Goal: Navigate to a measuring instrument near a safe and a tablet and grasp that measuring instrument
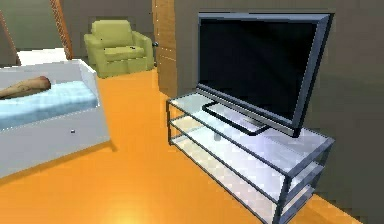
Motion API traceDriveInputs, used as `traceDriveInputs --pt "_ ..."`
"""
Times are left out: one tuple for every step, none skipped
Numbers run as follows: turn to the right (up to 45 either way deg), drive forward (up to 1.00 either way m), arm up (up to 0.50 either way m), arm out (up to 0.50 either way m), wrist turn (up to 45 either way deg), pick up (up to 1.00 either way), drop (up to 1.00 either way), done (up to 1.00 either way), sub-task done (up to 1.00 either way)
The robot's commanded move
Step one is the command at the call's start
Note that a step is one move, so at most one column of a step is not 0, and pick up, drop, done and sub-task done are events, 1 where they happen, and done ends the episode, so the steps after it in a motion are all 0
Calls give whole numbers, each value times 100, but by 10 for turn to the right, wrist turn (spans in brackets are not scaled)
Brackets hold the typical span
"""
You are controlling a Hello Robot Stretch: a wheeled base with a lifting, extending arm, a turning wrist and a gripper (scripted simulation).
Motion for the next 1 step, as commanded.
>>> traceDriveInputs --pt "0 0 0 0 0 0 0 100 0"
